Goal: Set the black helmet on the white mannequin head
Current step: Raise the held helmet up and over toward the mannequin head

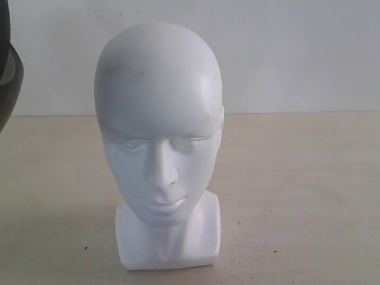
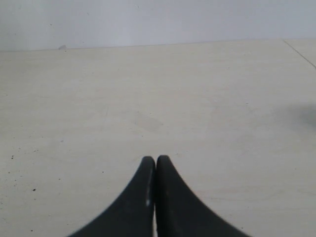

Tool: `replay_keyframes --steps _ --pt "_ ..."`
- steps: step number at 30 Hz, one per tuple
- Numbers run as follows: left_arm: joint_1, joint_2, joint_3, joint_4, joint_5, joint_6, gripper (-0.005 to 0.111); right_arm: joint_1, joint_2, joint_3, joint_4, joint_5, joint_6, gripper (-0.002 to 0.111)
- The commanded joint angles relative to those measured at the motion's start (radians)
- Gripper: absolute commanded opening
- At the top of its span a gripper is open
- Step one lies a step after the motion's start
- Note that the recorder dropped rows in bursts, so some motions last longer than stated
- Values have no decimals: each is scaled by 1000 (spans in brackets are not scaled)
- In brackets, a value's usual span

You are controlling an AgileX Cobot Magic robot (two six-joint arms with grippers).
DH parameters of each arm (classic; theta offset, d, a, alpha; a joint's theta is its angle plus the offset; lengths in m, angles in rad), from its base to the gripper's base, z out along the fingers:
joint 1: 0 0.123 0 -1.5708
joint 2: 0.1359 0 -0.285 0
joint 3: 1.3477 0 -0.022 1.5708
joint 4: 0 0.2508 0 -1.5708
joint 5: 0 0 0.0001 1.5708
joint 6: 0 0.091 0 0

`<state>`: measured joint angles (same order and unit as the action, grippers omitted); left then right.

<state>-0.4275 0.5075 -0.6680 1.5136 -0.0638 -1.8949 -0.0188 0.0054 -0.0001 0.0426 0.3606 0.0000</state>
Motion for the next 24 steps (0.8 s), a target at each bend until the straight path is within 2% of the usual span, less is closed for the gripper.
replay_keyframes --steps 1,2,4,7,13,15,19,22,24 --pt "-2 -11 -13 -511 1 639 4 5 -5 0 -1 -6 0 0" --pt "-2 -11 -11 -625 3 771 4 5 -5 0 -1 -6 0 0" --pt "-2 -7 -6 -738 17 916 4 5 -5 0 -1 -6 0 0" --pt "-2 -7 -11 -748 17 920 4 5 -5 0 -1 -6 0 0" --pt "-2 16 -35 -753 -124 913 4 5 -5 0 -1 -6 0 0" --pt "-2 42 -44 -808 -179 918 4 5 -5 0 -1 -6 0 0" --pt "-2 93 -46 -1114 -342 1063 4 5 -5 0 -1 -6 0 0" --pt "-2 117 -46 -1273 -447 1050 4 5 -5 0 -1 -6 0 0" --pt "-2 128 -46 -1322 -546 954 4 5 -5 0 -1 -6 0 0"
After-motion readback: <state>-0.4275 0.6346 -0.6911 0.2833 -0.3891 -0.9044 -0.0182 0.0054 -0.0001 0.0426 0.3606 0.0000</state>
